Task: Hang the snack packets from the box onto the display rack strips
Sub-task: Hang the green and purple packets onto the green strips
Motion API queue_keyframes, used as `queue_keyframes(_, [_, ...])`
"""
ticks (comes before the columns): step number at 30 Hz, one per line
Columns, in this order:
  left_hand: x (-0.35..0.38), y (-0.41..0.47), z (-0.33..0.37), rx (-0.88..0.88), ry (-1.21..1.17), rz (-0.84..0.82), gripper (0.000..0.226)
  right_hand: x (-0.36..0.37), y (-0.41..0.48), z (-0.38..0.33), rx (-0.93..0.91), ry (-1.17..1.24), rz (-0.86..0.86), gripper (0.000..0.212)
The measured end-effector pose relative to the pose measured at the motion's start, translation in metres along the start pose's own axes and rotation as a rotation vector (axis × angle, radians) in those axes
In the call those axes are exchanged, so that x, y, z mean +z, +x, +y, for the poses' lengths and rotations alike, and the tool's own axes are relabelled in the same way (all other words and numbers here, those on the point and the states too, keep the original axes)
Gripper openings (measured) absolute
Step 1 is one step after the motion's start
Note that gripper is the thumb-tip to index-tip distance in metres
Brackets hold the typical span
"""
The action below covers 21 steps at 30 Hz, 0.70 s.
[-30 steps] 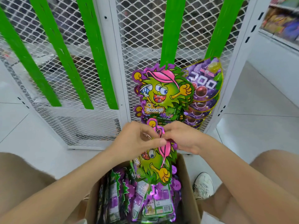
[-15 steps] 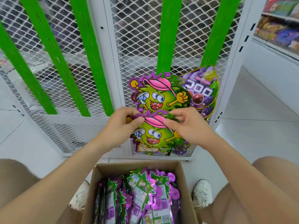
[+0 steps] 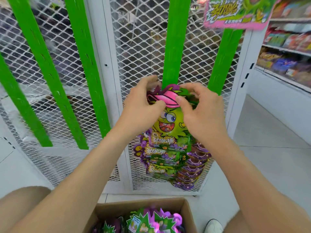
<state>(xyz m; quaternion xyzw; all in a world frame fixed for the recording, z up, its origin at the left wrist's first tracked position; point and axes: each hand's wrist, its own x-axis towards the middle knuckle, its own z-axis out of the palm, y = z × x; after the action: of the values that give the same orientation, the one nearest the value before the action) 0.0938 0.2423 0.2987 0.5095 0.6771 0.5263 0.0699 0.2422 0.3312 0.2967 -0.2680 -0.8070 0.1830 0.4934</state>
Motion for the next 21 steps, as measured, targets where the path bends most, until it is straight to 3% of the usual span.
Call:
queue_keyframes(4, [-0.005, 0.022, 0.006, -0.096, -0.16, -0.005, 0.045, 0.003, 0.023, 0.007, -0.003, -0.016, 0.0, 0.027])
queue_keyframes(8, [-0.007, 0.031, 0.011, -0.167, -0.265, -0.118, 0.01, 0.008, 0.026, 0.011, 0.004, -0.039, 0.04, 0.024])
queue_keyframes(13, [-0.001, 0.028, 0.009, -0.247, -0.389, -0.284, 0.023, 0.015, 0.017, 0.012, 0.01, -0.016, 0.11, 0.018])
queue_keyframes(21, [0.003, 0.025, 0.003, -0.246, -0.445, -0.288, 0.022, 0.019, 0.011, 0.013, -0.04, 0.051, 0.193, 0.018])
